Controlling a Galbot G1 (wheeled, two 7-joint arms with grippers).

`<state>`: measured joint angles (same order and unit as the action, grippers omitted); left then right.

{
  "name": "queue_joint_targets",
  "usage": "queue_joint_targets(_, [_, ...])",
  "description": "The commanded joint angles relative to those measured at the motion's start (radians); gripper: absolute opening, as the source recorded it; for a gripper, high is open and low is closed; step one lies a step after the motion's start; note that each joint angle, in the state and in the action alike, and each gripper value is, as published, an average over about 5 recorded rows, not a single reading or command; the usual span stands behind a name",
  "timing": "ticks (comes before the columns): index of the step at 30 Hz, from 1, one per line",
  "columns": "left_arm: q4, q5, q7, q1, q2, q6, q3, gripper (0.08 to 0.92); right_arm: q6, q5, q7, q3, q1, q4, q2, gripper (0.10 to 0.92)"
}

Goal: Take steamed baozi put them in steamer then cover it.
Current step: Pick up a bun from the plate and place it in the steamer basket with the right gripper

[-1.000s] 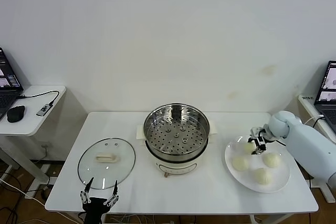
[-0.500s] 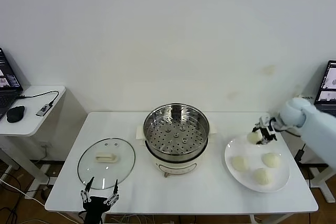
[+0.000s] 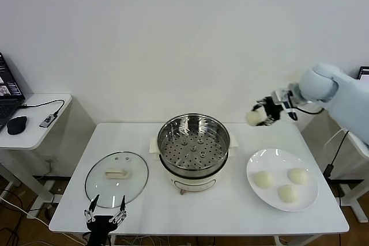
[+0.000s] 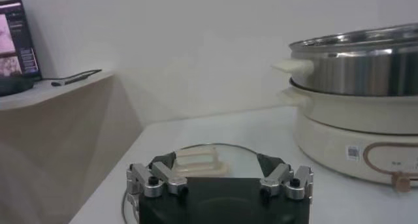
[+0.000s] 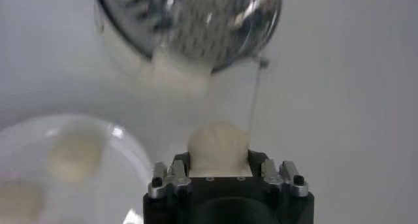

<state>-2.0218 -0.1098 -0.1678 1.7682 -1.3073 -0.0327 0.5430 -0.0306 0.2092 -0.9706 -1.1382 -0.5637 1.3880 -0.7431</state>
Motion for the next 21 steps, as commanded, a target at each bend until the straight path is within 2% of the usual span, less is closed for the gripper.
queue_joint_targets(1, [-0.001, -0.036, 0.000, 0.000, 0.001, -0.001, 0.002, 0.823, 0.093, 0.089, 0.068, -0.150, -0.105, -0.025, -0.234, 0.560])
queue_joint_targets(10, [-0.005, -0.035, 0.003, 0.002, 0.003, 0.003, 0.013, 0.823, 0.248, -0.134, 0.076, -0.197, -0.038, -0.161, -0.409, 0.560])
queue_joint_targets(21, [-0.003, -0.036, 0.004, -0.007, -0.002, 0.002, 0.031, 0.823, 0.440, -0.419, 0.106, -0.169, 0.075, -0.347, -0.503, 0.566])
